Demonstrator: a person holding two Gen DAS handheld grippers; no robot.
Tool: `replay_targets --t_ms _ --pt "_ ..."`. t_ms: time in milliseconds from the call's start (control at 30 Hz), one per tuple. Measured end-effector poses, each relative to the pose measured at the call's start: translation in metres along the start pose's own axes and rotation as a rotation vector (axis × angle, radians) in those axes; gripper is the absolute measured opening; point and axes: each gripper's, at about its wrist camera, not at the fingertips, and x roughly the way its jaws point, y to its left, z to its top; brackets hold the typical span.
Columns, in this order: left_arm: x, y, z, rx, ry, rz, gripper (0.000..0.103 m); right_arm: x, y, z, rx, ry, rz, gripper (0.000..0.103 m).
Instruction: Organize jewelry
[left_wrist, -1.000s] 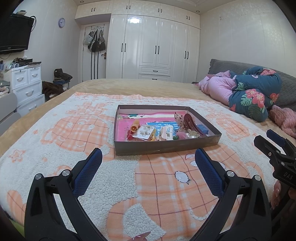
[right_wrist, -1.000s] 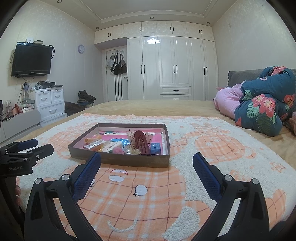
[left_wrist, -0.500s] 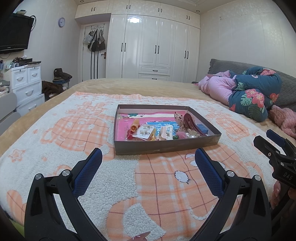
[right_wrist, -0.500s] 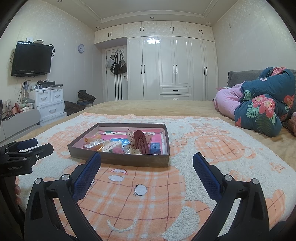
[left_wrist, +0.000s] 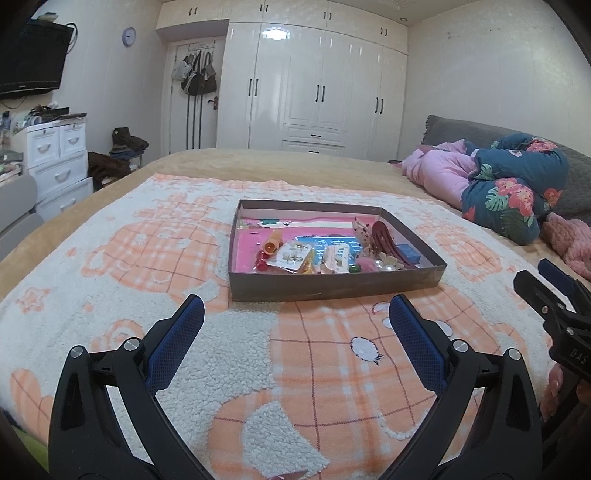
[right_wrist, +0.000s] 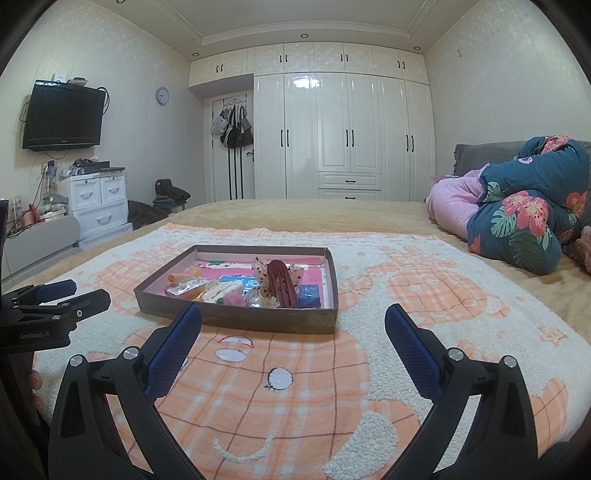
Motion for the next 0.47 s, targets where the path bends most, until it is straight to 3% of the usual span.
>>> replay_targets --t_ms 167,267,400,467 --pt "0.002 -0.001 0.000 0.000 0.012 0.007 0.092 0.003 -0.007 0.002 0.020 0.005 -0.010 0.097" --pt "0.014 0.015 0.004 -0.023 0.039 0.069 0.092 0.018 -0.029 0.007 0.079 0.038 -0.040 0.097" --pt "0.047 0.068 0.019 -0.097 0.131 0.165 0.092 0.077 -0.096 0.022 0.154 0.186 -0.186 0.097" --pt "0.070 0.107 0.028 -0.143 0.184 0.235 0.092 0.120 -0.141 0.027 0.173 0.288 -0.312 0.097"
